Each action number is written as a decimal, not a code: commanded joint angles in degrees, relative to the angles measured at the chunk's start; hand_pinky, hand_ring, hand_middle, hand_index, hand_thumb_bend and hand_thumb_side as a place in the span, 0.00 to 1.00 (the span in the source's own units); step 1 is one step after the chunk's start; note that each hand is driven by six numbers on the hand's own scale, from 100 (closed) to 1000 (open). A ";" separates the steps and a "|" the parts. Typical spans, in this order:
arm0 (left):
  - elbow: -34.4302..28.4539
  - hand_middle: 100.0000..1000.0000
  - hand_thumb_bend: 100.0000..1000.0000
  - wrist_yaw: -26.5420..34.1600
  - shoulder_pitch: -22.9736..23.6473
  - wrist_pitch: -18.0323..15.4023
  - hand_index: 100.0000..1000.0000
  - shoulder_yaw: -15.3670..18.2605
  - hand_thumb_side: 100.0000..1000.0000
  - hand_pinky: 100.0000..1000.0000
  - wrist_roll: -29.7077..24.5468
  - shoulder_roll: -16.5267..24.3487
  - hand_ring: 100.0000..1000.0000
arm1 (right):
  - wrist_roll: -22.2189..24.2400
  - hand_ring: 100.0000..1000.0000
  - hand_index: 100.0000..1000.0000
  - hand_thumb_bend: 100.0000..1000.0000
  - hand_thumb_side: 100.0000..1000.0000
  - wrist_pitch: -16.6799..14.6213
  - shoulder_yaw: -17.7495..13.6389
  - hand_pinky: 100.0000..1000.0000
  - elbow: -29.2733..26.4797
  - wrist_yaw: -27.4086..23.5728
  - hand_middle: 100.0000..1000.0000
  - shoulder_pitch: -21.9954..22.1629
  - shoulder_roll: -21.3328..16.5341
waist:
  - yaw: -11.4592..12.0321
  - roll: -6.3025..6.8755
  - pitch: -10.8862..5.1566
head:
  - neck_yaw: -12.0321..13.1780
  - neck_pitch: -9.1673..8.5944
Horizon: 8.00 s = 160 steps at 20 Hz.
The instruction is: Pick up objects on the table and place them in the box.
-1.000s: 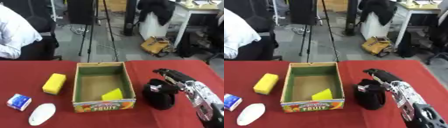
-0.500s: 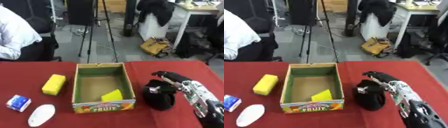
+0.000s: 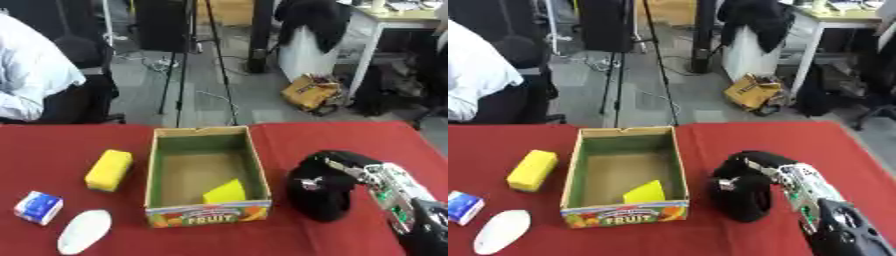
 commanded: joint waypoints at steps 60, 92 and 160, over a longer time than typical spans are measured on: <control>-0.83 0.80 0.00 0.31 -1.36 0.15 0.77 0.06 0.84 0.93 -1.02 0.28 0.88 | 2.56 0.79 0.77 0.43 0.59 -1.32 0.36 0.81 2.76 0.25 0.57 -0.74 -2.49 | -0.06 0.57 -0.74 | -0.62 -0.61; -0.83 0.80 0.00 0.21 -1.43 0.26 0.77 0.32 0.84 0.93 -1.29 0.22 0.88 | -3.57 0.51 0.61 0.22 0.20 -2.06 0.21 0.12 5.33 -3.58 0.48 -1.03 -2.77 | -0.09 0.56 -0.56 | -0.75 -0.34; -0.83 0.80 0.00 0.79 -1.34 0.04 0.77 -0.73 0.84 0.92 -2.37 0.51 0.88 | 4.51 0.34 0.37 0.00 0.06 -2.14 2.68 0.00 0.30 -5.47 0.28 -26.47 5.19 | 4.32 -2.03 -1.57 | -2.12 0.19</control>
